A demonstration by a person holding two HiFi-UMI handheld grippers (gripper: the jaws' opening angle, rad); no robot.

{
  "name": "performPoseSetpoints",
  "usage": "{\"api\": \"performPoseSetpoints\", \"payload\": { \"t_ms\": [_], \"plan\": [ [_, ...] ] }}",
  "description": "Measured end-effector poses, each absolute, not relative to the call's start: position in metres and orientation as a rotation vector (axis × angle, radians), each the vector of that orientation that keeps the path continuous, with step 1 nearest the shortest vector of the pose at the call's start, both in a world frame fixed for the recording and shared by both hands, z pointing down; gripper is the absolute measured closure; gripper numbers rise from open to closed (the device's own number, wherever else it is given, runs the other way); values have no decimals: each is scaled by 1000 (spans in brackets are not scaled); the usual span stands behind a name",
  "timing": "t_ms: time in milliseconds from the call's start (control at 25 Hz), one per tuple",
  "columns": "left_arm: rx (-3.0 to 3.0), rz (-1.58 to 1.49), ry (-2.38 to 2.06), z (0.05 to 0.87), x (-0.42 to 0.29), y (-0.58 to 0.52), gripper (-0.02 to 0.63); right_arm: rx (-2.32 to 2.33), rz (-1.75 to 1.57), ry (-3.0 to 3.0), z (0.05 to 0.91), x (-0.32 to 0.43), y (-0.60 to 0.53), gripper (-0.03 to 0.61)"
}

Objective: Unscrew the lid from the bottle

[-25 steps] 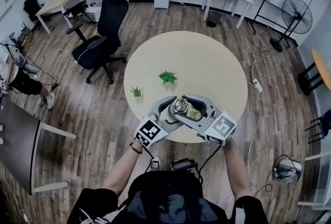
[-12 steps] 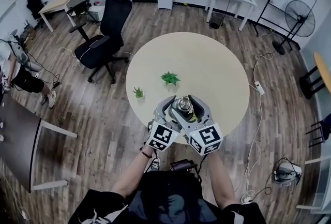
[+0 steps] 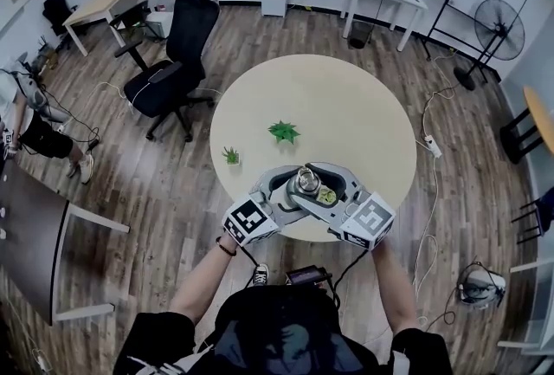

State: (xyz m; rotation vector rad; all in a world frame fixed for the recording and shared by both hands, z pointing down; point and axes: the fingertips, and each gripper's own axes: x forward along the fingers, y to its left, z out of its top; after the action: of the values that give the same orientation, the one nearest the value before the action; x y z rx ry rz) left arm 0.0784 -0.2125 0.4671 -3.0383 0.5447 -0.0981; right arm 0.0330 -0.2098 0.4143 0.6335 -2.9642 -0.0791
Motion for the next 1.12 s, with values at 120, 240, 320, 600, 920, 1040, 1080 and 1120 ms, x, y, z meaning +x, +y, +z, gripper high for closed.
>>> {"api": "performPoseSetpoints", "payload": {
  "t_ms": [120, 240, 320, 600, 920, 1040, 1080, 1120],
  "plan": [
    [-3037, -103, 468, 466, 76, -208, 240, 565, -29, -3005, 412, 32, -206, 311],
    [-2995, -95, 624, 468, 75, -217, 239, 783, -6, -2992, 416, 38, -215, 268],
    [-2968, -104, 763, 471, 73, -224, 239, 973, 13, -2974, 415, 43, -222, 252],
    [-2905, -138, 1042, 475, 73, -238, 239, 1224, 31, -2846, 425, 44, -232, 316],
    [-3057, -25, 449, 451, 68, -195, 239, 596, -24, -3059, 398, 30, -191, 318],
    [-3068, -42, 303, 447, 67, -183, 239, 428, 49, -3104, 392, 29, -182, 316],
    [-3067, -49, 322, 447, 67, -184, 240, 451, 63, -3104, 393, 29, -184, 316],
    [-3060, -57, 373, 449, 66, -189, 240, 504, 62, -3094, 395, 28, -187, 310]
  ]
}}
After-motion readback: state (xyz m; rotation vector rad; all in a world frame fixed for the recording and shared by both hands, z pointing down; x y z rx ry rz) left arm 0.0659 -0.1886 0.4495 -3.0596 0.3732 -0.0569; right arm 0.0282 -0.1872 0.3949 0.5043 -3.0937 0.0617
